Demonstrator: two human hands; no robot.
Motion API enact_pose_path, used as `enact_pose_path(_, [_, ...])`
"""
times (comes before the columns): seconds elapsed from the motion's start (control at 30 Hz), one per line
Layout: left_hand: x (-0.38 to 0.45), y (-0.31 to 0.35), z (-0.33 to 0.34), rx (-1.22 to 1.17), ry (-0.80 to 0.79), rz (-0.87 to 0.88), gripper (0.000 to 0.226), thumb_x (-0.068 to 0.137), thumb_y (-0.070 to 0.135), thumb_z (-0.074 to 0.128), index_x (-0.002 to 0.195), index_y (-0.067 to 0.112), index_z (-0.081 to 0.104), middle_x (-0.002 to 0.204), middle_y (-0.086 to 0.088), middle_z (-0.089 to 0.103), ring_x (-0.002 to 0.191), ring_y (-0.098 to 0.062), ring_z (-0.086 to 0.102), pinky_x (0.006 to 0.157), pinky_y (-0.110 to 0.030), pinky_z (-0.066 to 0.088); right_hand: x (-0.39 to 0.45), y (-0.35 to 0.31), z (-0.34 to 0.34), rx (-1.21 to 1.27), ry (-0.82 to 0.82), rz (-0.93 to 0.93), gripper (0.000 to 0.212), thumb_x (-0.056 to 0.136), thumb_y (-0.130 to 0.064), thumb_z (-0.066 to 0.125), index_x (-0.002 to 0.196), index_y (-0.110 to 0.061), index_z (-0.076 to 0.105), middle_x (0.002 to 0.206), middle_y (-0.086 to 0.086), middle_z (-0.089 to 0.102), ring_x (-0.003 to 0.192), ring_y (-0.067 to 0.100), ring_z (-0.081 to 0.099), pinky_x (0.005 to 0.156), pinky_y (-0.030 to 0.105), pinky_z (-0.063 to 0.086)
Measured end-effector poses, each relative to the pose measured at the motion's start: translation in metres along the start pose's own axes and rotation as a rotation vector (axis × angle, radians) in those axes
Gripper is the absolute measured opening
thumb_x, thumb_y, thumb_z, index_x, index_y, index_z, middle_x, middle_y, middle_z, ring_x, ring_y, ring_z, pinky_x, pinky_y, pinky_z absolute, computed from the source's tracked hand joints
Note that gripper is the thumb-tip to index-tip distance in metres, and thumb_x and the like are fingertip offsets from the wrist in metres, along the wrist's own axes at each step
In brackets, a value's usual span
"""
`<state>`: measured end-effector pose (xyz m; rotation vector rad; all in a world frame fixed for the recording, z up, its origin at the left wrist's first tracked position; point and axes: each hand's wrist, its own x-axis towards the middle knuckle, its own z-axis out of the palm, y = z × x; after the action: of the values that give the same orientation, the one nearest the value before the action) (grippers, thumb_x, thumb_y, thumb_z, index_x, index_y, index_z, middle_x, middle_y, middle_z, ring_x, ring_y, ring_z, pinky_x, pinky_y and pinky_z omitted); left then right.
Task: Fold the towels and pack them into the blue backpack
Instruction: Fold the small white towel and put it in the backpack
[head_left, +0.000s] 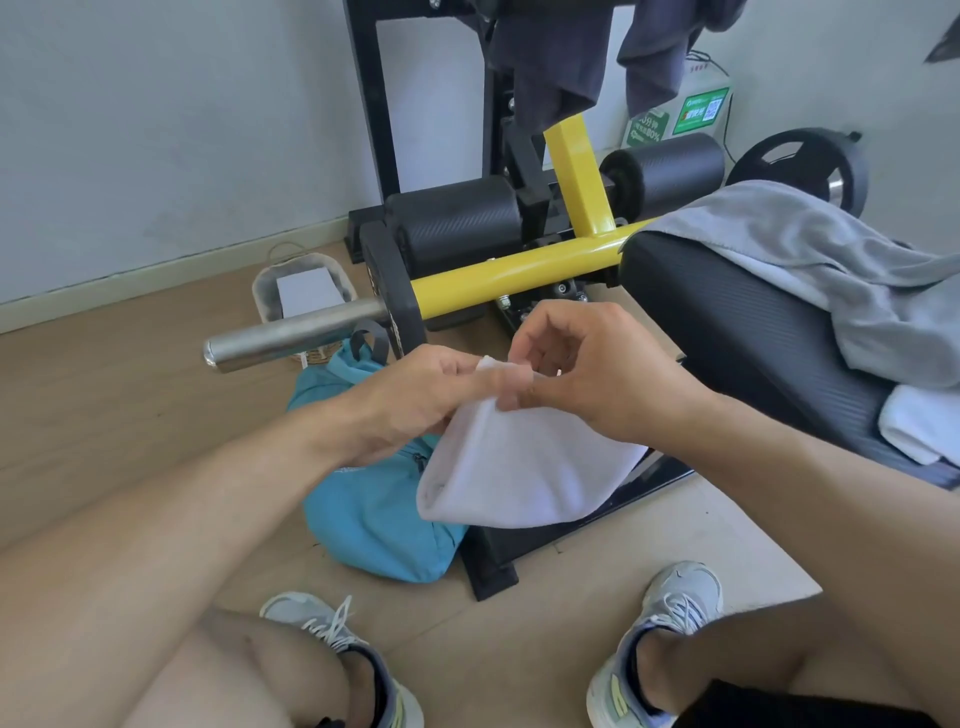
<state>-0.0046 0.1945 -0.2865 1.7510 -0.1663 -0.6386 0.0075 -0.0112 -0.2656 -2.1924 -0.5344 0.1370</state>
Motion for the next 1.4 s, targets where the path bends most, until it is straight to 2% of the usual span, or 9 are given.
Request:
enact_pose_path(0.17, [0.001, -0.003, 0.001, 0.039, 0.022, 0.01, 0.052, 0.068, 0.051, 0.084, 0.109, 0.019, 0.079, 0.107, -0.005, 0.079, 0.105, -0.026, 0.075, 0.104, -0.053, 0.052, 0.003, 0.005, -0.006, -0.087, -0.045, -0.009, 0.045, 0.07, -0.035, 0.091, 0.106, -0.037, 0.063, 0.094, -0.018, 0.064, 0.083, -0.001, 0.059, 0.068, 0.015, 0.048])
enact_pose_path(0.3, [0.001, -0.005, -0.004, -0.006, -0.02, 0.021, 0.042, 0.081, 0.039, 0.073, 0.113, 0.012, 0.077, 0.11, -0.011, 0.078, 0.103, -0.026, 0.073, 0.102, -0.05, 0.053, 0.004, 0.013, -0.019, -0.33, -0.403, 0.085, 0.098, 0.065, -0.048, 0.092, 0.148, -0.047, 0.038, 0.132, -0.035, 0.046, 0.115, -0.011, 0.045, 0.087, 0.006, 0.035])
enact_pose_path(0.4, [0.001, -0.01, -0.01, -0.045, -0.055, 0.047, 0.04, 0.086, 0.029, 0.07, 0.118, 0.006, 0.073, 0.115, -0.016, 0.076, 0.105, -0.028, 0.072, 0.099, -0.045, 0.054, 0.001, 0.023, -0.021, -0.363, -0.534, 0.149, 0.08, 0.069, -0.047, 0.09, 0.138, -0.045, 0.049, 0.126, -0.028, 0.057, 0.113, -0.001, 0.056, 0.096, 0.023, 0.05])
enact_pose_path(0.57, [0.002, -0.011, -0.015, -0.076, -0.067, 0.079, 0.036, 0.088, 0.023, 0.068, 0.122, 0.011, 0.072, 0.119, -0.013, 0.075, 0.114, -0.031, 0.07, 0.1, -0.037, 0.056, 0.002, 0.026, -0.025, -0.45, -0.434, 0.166, 0.032, 0.079, -0.04, 0.083, 0.105, -0.034, 0.066, 0.101, -0.015, 0.066, 0.094, 0.008, 0.062, 0.09, 0.04, 0.056])
enact_pose_path(0.77, [0.005, -0.01, -0.021, -0.165, 0.12, 0.086, 0.025, 0.092, 0.024, 0.063, 0.112, 0.015, 0.077, 0.113, -0.012, 0.075, 0.101, -0.024, 0.07, 0.089, -0.035, 0.057, -0.001, 0.023, -0.019, -0.398, -0.393, 0.139, 0.047, 0.078, -0.049, 0.081, 0.118, -0.038, 0.059, 0.109, -0.018, 0.064, 0.098, 0.006, 0.06, 0.086, 0.029, 0.054])
enact_pose_path(0.93, [0.006, -0.01, -0.022, -0.168, 0.206, 0.053, 0.024, 0.097, 0.035, 0.06, 0.107, 0.021, 0.077, 0.104, -0.007, 0.074, 0.096, -0.02, 0.068, 0.082, -0.03, 0.055, 0.006, 0.022, -0.021, -0.288, -0.349, 0.147, 0.024, 0.091, -0.04, 0.072, 0.113, -0.032, 0.066, 0.107, -0.014, 0.07, 0.097, 0.006, 0.066, 0.09, 0.034, 0.057])
enact_pose_path(1.07, [0.004, -0.013, -0.03, -0.172, 0.1, 0.021, 0.036, 0.071, 0.045, 0.085, 0.104, 0.033, 0.078, 0.114, 0.0, 0.077, 0.103, -0.017, 0.073, 0.088, -0.031, 0.059, 0.006, 0.019, -0.031, -0.07, -0.311, 0.174, 0.017, 0.092, -0.029, 0.073, 0.107, -0.024, 0.068, 0.101, -0.006, 0.074, 0.075, -0.004, 0.067, 0.062, 0.014, 0.052])
enact_pose_path(1.17, [-0.001, -0.015, -0.031, -0.08, 0.038, -0.064, 0.034, 0.07, 0.034, 0.08, 0.102, 0.024, 0.078, 0.11, 0.001, 0.079, 0.103, -0.017, 0.074, 0.085, -0.028, 0.06, 0.006, 0.02, -0.036, 0.089, -0.262, 0.215, 0.019, 0.091, -0.024, 0.075, 0.107, -0.015, 0.068, 0.102, -0.001, 0.077, 0.086, 0.006, 0.074, 0.074, 0.02, 0.06])
enact_pose_path(1.4, [-0.004, -0.011, -0.03, 0.043, 0.037, -0.078, 0.037, 0.078, 0.03, 0.078, 0.11, 0.012, 0.075, 0.107, -0.001, 0.079, 0.101, -0.019, 0.075, 0.084, -0.026, 0.06, 0.003, 0.021, -0.037, 0.222, -0.347, 0.287, 0.032, 0.082, -0.027, 0.081, 0.104, -0.011, 0.065, 0.096, 0.0, 0.077, 0.077, 0.008, 0.072, 0.06, 0.015, 0.052])
